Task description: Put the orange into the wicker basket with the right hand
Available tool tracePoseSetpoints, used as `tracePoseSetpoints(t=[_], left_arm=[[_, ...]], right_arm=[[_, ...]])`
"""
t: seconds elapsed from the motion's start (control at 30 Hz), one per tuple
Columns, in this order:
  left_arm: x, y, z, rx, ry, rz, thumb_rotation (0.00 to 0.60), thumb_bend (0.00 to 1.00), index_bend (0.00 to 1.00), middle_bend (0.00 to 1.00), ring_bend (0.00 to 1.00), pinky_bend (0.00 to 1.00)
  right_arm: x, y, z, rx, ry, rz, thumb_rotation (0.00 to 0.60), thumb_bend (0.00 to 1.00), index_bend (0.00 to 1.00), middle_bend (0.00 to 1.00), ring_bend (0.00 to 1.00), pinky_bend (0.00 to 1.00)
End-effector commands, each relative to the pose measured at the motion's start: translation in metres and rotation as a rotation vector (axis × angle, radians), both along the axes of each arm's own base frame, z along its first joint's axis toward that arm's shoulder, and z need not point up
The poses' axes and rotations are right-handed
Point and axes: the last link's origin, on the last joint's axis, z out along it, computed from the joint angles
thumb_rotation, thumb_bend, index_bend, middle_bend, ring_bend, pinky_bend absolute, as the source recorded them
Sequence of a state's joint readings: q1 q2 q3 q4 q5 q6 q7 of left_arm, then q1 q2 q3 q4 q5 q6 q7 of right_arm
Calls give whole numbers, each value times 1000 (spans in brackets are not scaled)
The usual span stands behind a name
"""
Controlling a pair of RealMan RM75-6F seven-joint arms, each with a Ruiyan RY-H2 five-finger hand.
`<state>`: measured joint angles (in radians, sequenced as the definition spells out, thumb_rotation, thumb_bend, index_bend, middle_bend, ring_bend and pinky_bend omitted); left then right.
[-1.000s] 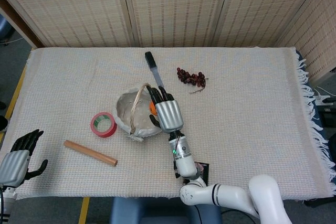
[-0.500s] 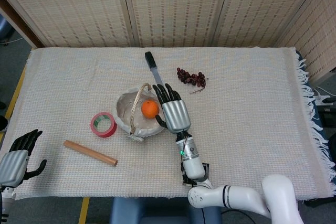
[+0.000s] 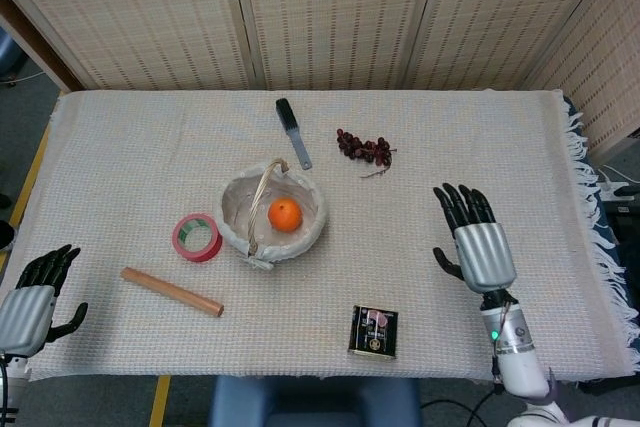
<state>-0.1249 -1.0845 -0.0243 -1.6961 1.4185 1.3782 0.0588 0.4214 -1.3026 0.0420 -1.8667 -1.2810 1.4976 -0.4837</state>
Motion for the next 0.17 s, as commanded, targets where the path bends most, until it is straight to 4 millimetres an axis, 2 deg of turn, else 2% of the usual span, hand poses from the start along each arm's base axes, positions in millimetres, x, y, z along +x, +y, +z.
tracePoseSetpoints(t=[0.03,0.17], left_arm=[[0,0,0,9,15,-12,600,382,0,0,0,66],[1,0,-2,13,24,-17,600,384,0,0,0,65]], right_arm=[[-51,46,27,-19,84,-52,600,194,0,0,0,36],[-78,60,32,-50,130,-45,600,194,0,0,0,36]])
